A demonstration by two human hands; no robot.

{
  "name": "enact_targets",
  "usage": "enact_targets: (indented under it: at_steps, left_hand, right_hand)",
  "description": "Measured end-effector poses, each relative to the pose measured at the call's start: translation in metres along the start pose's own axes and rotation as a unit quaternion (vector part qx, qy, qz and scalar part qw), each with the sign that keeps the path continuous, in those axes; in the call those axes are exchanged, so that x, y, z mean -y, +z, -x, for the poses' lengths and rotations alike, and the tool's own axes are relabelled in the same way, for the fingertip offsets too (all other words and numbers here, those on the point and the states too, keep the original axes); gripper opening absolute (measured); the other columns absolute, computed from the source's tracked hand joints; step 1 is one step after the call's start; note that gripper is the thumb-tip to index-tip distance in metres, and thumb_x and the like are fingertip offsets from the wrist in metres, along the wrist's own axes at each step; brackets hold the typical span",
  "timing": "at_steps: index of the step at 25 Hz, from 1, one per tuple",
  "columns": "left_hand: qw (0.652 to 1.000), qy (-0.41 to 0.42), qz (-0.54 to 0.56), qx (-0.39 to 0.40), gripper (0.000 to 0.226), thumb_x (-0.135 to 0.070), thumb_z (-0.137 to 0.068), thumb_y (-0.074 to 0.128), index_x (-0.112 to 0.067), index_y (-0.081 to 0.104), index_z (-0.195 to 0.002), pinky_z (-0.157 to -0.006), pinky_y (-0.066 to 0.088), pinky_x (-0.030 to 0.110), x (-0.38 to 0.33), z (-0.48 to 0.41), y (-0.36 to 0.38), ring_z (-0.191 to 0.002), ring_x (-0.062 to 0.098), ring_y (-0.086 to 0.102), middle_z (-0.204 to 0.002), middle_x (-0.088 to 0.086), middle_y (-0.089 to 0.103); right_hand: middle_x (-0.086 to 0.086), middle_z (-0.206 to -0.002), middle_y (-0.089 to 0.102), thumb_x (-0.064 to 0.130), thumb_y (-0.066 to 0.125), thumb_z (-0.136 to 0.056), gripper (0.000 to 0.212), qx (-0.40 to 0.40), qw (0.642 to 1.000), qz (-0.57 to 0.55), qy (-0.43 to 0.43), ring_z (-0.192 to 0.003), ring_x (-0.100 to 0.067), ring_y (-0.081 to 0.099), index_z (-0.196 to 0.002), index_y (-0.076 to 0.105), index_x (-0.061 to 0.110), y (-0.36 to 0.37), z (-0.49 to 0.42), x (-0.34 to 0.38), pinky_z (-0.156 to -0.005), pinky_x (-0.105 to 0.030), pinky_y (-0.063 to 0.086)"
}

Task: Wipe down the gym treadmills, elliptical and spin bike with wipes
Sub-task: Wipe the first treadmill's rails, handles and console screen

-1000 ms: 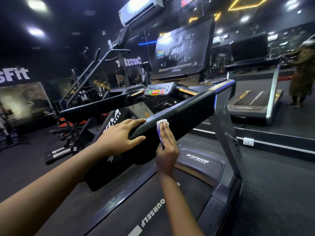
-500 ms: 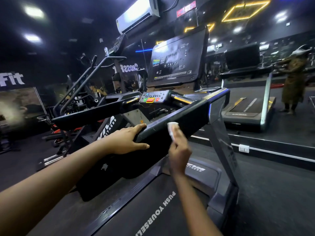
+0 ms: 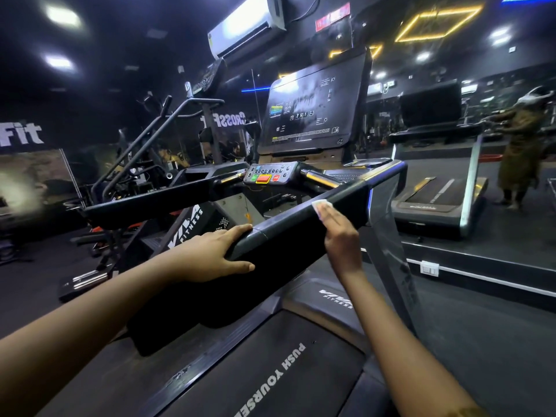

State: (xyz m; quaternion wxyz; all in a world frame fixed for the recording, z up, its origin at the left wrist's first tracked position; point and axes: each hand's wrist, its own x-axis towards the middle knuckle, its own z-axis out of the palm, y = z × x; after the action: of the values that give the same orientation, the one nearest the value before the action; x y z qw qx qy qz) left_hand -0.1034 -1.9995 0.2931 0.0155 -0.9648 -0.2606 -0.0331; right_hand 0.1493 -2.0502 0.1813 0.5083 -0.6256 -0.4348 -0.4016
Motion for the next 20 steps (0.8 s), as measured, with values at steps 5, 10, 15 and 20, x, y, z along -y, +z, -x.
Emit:
enact_targets:
  at_steps: [5,10,15,20]
  left_hand:
    - [1.000,0.001,0.011,-0.005,0.079,-0.054,-0.088,0.055,-0.035,0.010,-0.151,-0.109,0.028,0.027,0.003,-0.002,0.002,-0.137,0.019,0.035,-0.151,0.000,0.034]
    - [1.000,-0.001,-0.002,-0.006,0.080,-0.059,-0.087,0.053,-0.038,0.009,-0.150,-0.109,0.032,0.032,0.007,-0.004,0.004,-0.135,0.020,0.038,-0.150,-0.002,0.036]
    - [1.000,0.005,-0.002,-0.011,0.081,-0.058,-0.087,0.052,-0.034,0.009,-0.151,-0.109,0.033,0.034,0.008,-0.005,0.006,-0.135,0.022,0.038,-0.149,0.002,0.036]
    - [1.000,0.014,0.004,-0.010,0.081,-0.057,-0.088,0.053,-0.032,0.009,-0.151,-0.109,0.032,0.034,0.008,-0.007,0.006,-0.135,0.024,0.038,-0.150,0.004,0.036]
  right_hand:
    - [-0.013,-0.117,0.065,-0.004,0.045,-0.087,0.034,0.000,0.989,-0.079,-0.126,-0.112,-0.022,0.059,-0.114,0.065,0.002,-0.012,0.003,0.061,-0.104,-0.027,0.039]
    - [-0.008,-0.113,0.065,0.002,0.048,-0.087,0.032,0.081,0.972,-0.084,-0.205,-0.106,-0.021,0.060,-0.113,0.065,0.006,-0.014,-0.006,0.067,-0.097,-0.030,0.046]
    - [-0.006,-0.107,0.068,0.009,0.042,-0.081,0.037,0.173,0.972,-0.006,-0.156,-0.098,-0.022,0.064,-0.107,0.068,0.009,-0.016,-0.038,0.018,-0.091,-0.026,0.045]
    - [-0.007,-0.116,0.066,-0.008,0.049,-0.080,0.041,0.164,0.985,0.012,0.043,-0.110,-0.022,0.061,-0.112,0.068,0.008,-0.015,-0.052,0.004,-0.096,-0.024,0.040]
